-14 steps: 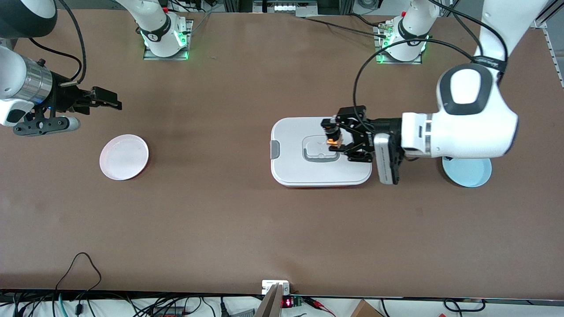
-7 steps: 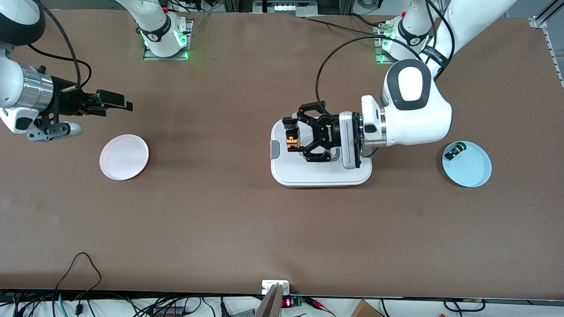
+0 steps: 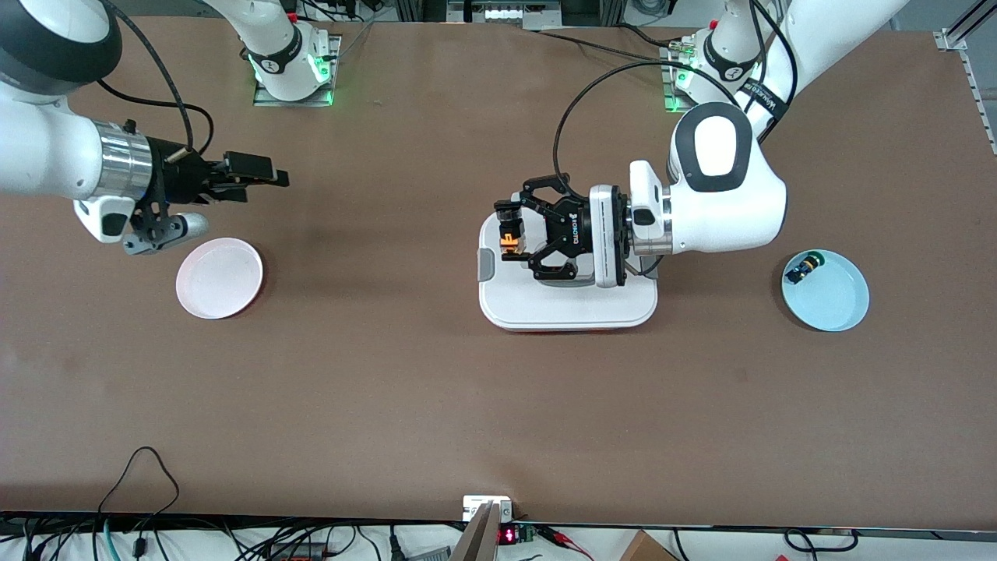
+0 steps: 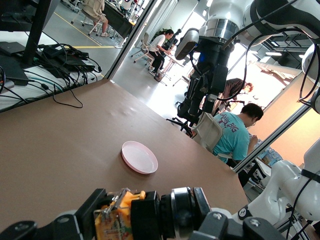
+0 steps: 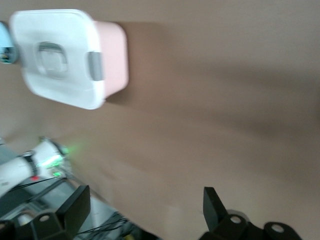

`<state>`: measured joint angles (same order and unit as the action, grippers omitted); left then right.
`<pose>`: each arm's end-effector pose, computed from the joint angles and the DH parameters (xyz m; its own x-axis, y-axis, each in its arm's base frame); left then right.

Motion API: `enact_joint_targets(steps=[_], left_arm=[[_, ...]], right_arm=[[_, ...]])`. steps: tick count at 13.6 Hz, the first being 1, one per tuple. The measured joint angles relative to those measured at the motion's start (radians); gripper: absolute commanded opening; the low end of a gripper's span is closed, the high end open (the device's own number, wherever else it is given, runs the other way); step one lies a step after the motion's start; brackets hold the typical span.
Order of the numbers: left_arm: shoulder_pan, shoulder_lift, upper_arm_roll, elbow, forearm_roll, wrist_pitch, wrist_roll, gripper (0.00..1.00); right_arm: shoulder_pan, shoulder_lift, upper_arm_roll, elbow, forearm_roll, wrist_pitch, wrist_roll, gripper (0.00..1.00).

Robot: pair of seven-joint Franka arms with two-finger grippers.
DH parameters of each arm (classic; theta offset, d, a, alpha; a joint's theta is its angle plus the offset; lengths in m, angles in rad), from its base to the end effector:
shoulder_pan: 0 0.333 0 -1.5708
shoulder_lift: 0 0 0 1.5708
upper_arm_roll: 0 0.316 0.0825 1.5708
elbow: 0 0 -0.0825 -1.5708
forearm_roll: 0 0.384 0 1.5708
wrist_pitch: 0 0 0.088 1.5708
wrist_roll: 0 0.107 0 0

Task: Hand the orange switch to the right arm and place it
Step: 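Reach the right gripper toward the orange switch held by the left gripper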

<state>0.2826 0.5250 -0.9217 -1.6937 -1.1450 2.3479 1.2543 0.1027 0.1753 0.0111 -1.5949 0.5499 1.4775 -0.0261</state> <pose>0.5930 -0.3419 0.4373 0.5922 -0.2299 0.7723 -0.8054 -0.1398 0.5760 0.5753 0.1256 0.5234 0.9483 0.1801 -0.2615 0.0185 -0.8534 -0.5209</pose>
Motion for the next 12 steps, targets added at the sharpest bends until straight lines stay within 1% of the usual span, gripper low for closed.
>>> enact_joint_targets(steps=[4,6,12], left_arm=[[0.002,0.0,-0.001,-0.008,0.0,0.0,0.002,0.27],[0.002,0.0,-0.001,-0.012,0.0,0.0,0.002,0.27],[0.002,0.0,-0.002,-0.019,0.0,0.0,0.002,0.27]], right_arm=[[-0.015,0.058,-0.012,-0.009,0.243,-0.022,0.0,1.0],[-0.02,0.07,-0.012,-0.041,0.353,-0.023,0.0,1.0],[-0.023,0.084,-0.013,-0.225,0.712,-0.024,0.0,1.0]])
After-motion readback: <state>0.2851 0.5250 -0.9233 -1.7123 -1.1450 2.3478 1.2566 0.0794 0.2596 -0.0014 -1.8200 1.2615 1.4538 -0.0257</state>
